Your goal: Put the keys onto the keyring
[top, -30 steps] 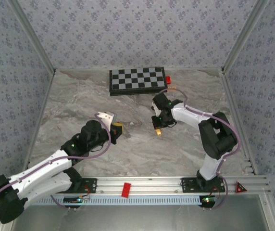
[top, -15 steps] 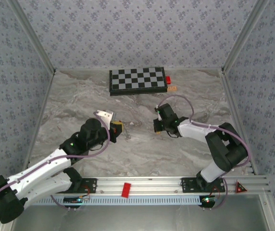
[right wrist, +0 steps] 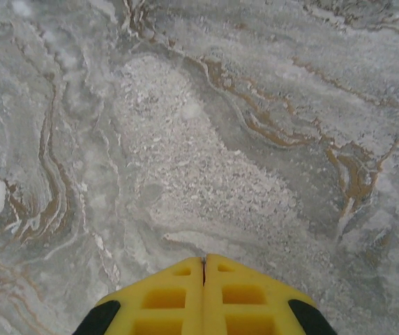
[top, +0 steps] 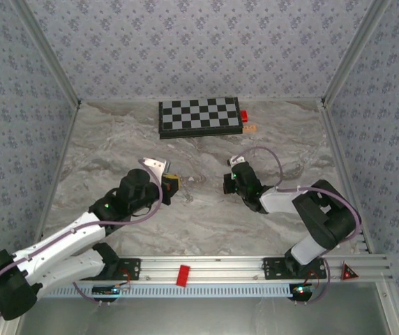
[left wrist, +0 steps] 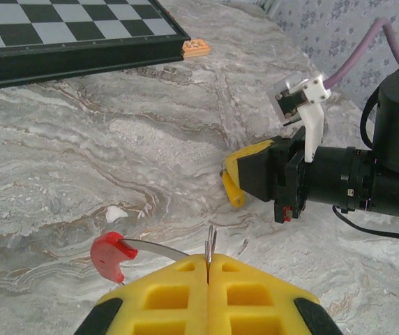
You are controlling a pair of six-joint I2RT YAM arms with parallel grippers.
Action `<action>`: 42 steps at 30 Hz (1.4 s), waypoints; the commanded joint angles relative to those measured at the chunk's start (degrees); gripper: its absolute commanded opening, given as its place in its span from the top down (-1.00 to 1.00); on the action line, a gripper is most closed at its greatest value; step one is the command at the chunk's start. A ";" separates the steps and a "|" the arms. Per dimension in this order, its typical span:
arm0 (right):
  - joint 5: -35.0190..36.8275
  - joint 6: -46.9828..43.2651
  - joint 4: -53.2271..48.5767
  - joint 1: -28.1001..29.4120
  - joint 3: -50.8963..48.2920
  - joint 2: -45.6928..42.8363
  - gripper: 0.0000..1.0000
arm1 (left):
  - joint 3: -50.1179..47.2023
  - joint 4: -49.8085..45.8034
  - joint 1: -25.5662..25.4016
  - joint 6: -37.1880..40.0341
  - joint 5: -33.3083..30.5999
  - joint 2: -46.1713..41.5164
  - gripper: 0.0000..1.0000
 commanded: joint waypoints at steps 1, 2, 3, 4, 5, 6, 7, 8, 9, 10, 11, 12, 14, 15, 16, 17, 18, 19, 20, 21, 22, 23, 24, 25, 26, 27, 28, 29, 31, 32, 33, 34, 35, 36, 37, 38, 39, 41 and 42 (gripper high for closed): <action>3.23 -1.46 9.55 0.92 -1.48 2.52 1.00 | 2.77 0.13 -0.54 -0.14 -0.34 0.36 1.00; 3.71 -1.50 10.67 1.11 -1.54 3.49 1.00 | 2.92 0.13 -0.46 -0.14 -0.42 0.47 1.00; 4.09 -1.48 11.93 1.34 -1.65 4.44 1.00 | 2.93 0.08 -0.48 -0.06 -0.37 0.64 1.00; 4.50 -1.39 13.32 1.44 -1.85 5.18 1.00 | 3.01 -0.07 -0.53 -0.05 -0.42 0.72 1.00; 4.91 -1.42 15.25 1.69 -2.28 6.02 1.00 | 3.25 -0.17 -0.47 0.03 -0.50 0.82 1.00; 5.37 -1.33 16.97 2.01 -2.66 6.83 1.00 | 3.27 -0.34 -0.53 0.08 -0.58 0.90 1.00; 5.86 -1.22 18.00 2.27 -2.81 7.42 1.00 | 3.44 -0.48 -0.53 0.12 -0.63 0.94 1.00; 6.24 -1.17 18.84 2.46 -2.85 8.04 1.00 | 3.53 -0.60 -0.46 0.21 -0.66 0.95 1.00; 6.49 -1.09 19.41 2.53 -2.78 8.89 1.00 | 3.51 -0.62 -0.50 0.21 -0.70 0.96 1.00; 6.43 -0.89 19.85 2.67 -2.68 9.59 1.00 | 3.49 -0.62 -0.54 0.29 -0.76 0.92 1.00; 6.27 -0.74 20.34 2.74 -2.60 10.38 1.00 | 3.61 -0.71 -0.48 0.30 -0.77 1.00 1.00; 6.09 -0.44 20.61 2.72 -2.54 11.08 1.00 | 3.58 -0.79 -0.47 0.38 -0.87 1.15 1.00; 5.95 -0.02 21.37 2.75 -2.67 11.97 1.00 | 3.63 -0.97 -0.52 0.47 -0.87 1.27 1.00; 5.99 0.05 21.52 2.78 -2.82 11.96 1.00 | 3.63 -0.99 -0.48 0.56 -0.91 1.21 1.00; 6.14 0.13 21.45 2.75 -2.95 11.66 1.00 | 3.68 -1.06 -0.47 0.64 -1.00 1.25 1.00; 6.13 0.15 21.16 2.72 -3.09 11.02 1.00 | 3.68 -1.06 -0.52 0.71 -1.00 1.22 1.00; 6.08 0.01 20.35 2.72 -3.04 10.19 1.00 | 3.61 -0.97 -0.51 0.71 -1.11 1.19 1.00; 6.08 -0.13 19.41 2.76 -2.96 9.36 1.00 | 3.44 -0.80 -0.49 0.74 -1.13 1.19 1.00; 5.99 -0.20 18.03 2.78 -2.78 8.11 0.94 | 3.28 -0.57 -0.51 0.74 -1.12 1.27 1.00; 5.63 -0.24 16.46 2.77 -2.60 6.67 0.78 | 3.09 -0.41 -0.51 0.74 -1.18 1.24 1.00; 5.16 -0.25 14.78 2.72 -2.34 5.53 0.66 | 2.94 -0.27 -0.49 0.74 -1.14 1.26 1.00; 4.73 -0.32 12.34 2.58 -1.68 3.75 0.52 | 2.92 -0.27 -0.54 0.81 -1.13 1.17 1.00; 4.44 -0.33 9.31 2.55 -0.94 2.17 0.38 | 2.75 -0.18 -0.49 0.91 -1.05 1.06 1.00; 4.14 -0.32 6.25 2.40 -0.04 0.76 0.30 | 2.70 -0.18 -0.47 1.13 -1.05 1.01 1.00; 3.68 -0.25 1.69 2.21 1.40 -0.45 0.25 | 2.52 -0.10 -0.48 1.26 -1.02 0.83 1.00; 3.17 -0.27 -2.58 1.93 3.17 -1.87 0.22 | 2.25 0.12 -0.45 1.43 -1.05 0.65 1.00; 2.43 -0.31 -6.44 1.61 4.49 -3.00 0.21 | 1.98 0.40 -0.41 1.44 -1.08 0.37 1.00; 1.98 -0.41 -10.21 1.23 5.93 -3.94 0.20 | 1.50 0.86 -0.38 1.42 -1.13 0.07 1.00; -0.04 -0.13 -18.42 0.18 9.25 -5.36 0.19 | 0.78 1.49 -0.37 1.48 -0.98 -0.36 1.00; -1.11 -0.21 -21.94 -0.47 10.84 -5.88 0.19 | 0.41 1.75 -0.43 1.52 -0.89 -0.63 1.00; -1.67 -0.16 -25.72 -1.16 12.78 -6.23 0.19 | 0.07 1.96 -0.41 1.46 -0.84 -0.83 1.00; -2.67 -0.14 -29.00 -1.69 14.53 -6.22 0.20 | -0.21 2.19 -0.40 1.60 -0.78 -1.04 1.00; -3.45 -0.53 -32.55 -2.38 16.62 -6.05 0.20 | -0.62 2.47 -0.44 1.62 -0.80 -1.30 1.00; -3.59 -0.56 -35.89 -2.83 18.92 -5.65 0.20 | -1.00 2.67 -0.43 1.62 -0.83 -1.57 1.00; -3.83 -0.60 -38.97 -2.96 20.92 -5.15 0.20 | -1.35 2.89 -0.43 1.62 -0.78 -1.83 1.00; -4.29 -0.65 -42.47 -2.94 23.17 -4.53 0.20 | -1.74 3.06 -0.40 1.70 -0.78 -2.19 1.00; -4.69 -1.10 -45.49 -2.85 25.49 -3.58 0.20 | -2.06 3.22 -0.42 1.69 -0.76 -2.47 1.00; -5.43 -1.69 -52.17 -2.92 30.19 -1.15 0.21 | -2.73 3.40 -0.43 1.70 -0.95 -3.22 1.00; -5.77 -2.16 -55.21 -2.83 32.71 0.35 0.21 | -3.08 3.51 -0.37 1.63 -1.13 -3.54 1.00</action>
